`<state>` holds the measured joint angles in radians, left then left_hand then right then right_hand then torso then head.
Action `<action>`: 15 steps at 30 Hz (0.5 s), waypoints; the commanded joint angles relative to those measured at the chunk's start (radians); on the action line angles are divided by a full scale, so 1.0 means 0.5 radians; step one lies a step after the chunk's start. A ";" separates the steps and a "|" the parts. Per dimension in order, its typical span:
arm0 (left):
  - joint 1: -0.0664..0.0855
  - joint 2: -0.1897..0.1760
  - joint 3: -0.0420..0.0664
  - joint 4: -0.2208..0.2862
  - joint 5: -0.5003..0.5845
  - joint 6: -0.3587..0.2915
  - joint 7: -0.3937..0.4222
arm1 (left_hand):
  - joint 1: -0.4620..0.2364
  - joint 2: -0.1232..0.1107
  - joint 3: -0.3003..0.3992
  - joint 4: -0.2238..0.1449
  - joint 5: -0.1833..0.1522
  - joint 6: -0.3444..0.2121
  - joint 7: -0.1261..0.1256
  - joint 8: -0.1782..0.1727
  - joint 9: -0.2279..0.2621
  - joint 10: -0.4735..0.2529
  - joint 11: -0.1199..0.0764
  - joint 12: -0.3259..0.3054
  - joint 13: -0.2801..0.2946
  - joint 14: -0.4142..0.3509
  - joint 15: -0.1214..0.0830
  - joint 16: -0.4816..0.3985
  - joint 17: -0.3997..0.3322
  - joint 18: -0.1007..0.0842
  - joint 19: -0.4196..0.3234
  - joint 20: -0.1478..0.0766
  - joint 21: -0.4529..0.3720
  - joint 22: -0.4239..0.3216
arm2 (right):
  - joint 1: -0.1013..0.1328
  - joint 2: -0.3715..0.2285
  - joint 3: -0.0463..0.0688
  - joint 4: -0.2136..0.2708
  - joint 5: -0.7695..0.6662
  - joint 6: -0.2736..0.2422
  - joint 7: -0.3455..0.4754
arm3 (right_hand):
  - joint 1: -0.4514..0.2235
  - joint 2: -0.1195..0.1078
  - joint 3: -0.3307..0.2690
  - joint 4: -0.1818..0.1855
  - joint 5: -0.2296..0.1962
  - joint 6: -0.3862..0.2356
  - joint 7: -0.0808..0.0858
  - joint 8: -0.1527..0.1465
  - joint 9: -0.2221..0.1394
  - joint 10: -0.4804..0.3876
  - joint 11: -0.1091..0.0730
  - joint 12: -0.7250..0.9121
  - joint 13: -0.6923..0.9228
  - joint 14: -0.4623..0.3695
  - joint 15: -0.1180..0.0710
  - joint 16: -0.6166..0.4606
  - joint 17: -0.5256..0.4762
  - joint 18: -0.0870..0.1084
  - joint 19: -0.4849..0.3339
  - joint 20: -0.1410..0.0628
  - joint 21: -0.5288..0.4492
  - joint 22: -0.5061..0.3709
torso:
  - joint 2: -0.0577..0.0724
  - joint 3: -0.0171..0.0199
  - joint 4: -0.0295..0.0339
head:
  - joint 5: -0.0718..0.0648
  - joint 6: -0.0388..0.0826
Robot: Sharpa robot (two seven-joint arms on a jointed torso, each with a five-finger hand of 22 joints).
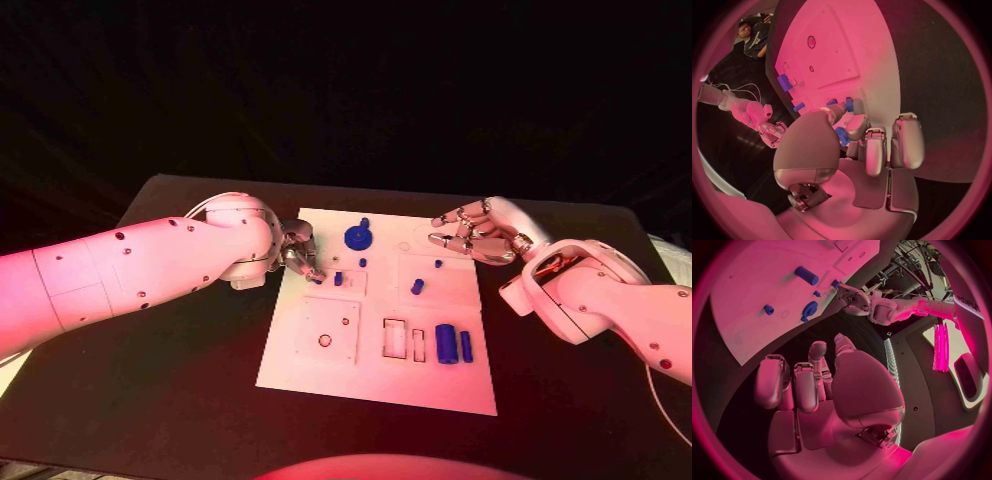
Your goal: Assemble the parts on the task board
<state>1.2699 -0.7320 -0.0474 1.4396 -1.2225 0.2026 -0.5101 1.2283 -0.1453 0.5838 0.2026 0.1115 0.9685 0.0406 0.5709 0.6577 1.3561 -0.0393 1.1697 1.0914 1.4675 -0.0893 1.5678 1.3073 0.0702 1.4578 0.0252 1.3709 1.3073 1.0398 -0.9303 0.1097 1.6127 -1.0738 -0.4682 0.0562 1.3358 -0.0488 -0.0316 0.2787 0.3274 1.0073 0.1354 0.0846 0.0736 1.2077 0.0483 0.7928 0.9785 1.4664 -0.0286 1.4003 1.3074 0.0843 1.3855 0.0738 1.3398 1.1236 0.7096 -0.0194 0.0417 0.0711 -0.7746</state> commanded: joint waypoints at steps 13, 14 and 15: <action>-0.004 0.031 -0.004 0.008 -0.010 0.141 -0.011 | 0.018 -0.022 0.245 -0.260 0.004 0.018 -0.019 0.007 0.003 0.028 0.003 0.026 0.025 0.207 0.003 0.006 0.527 -0.029 0.011 -0.002 0.008 0.160 | -0.002 0.002 0.000 0.001 -0.005 0.024 0.008 | -0.002 0.016 -0.009 -0.002 0.009 0.011 -0.002 0.006 -0.002 -0.009 -0.001 -0.006 -0.002 0.104 0.000 -0.009 0.049 0.006 -0.015 0.004 -0.012 -0.002 | 0.002 0.0012 -0.003 | 0.000 -0.005; -0.004 0.032 -0.004 0.009 -0.010 0.148 -0.010 | 0.018 -0.024 0.246 -0.261 0.004 0.019 -0.019 0.007 0.002 0.029 0.003 0.027 0.026 0.207 0.003 0.006 0.527 -0.029 0.011 -0.002 0.008 0.160 | -0.002 0.002 0.000 0.001 -0.005 0.024 0.008 | -0.002 0.016 -0.009 -0.002 0.009 0.011 -0.002 0.006 -0.002 -0.009 -0.001 -0.006 -0.002 0.104 0.000 -0.009 0.049 0.006 -0.015 0.004 -0.012 -0.002 | 0.000 0.0016 -0.003 | 0.000 -0.006; -0.004 0.033 -0.004 0.010 -0.010 0.154 -0.009 | 0.018 -0.024 0.246 -0.261 0.004 0.019 -0.019 0.007 0.002 0.029 0.003 0.027 0.027 0.207 0.003 0.006 0.527 -0.029 0.011 -0.002 0.008 0.160 | -0.002 0.002 0.000 0.001 -0.005 0.024 0.007 | -0.002 0.016 -0.009 -0.002 0.009 0.011 -0.002 0.006 -0.002 -0.009 -0.001 -0.006 -0.002 0.104 0.000 -0.009 0.049 0.006 -0.015 0.004 -0.012 -0.002 | 0.000 0.0016 -0.002 | -0.001 -0.007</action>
<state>1.2724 -0.7209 -0.0461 1.4385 -1.2313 0.2243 -0.5188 1.2250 -0.1595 0.5940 0.1924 0.1102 0.9703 0.0421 0.5710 0.6598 1.3633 -0.0393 1.1773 1.1038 1.4675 -0.0893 1.5678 1.3080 0.0702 1.4578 0.0252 1.3709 1.3073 1.0395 -0.9298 0.1097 1.6128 -1.0738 -0.4676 0.0563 1.3358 -0.0488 -0.0316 0.2787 0.3273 1.0073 0.1354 0.0846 0.0736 1.2078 0.0484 0.7929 0.9785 1.4665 -0.0286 1.4003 1.3073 0.0843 1.3856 0.0738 1.3398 1.1237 0.7097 -0.0187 0.0407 0.0715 -0.7770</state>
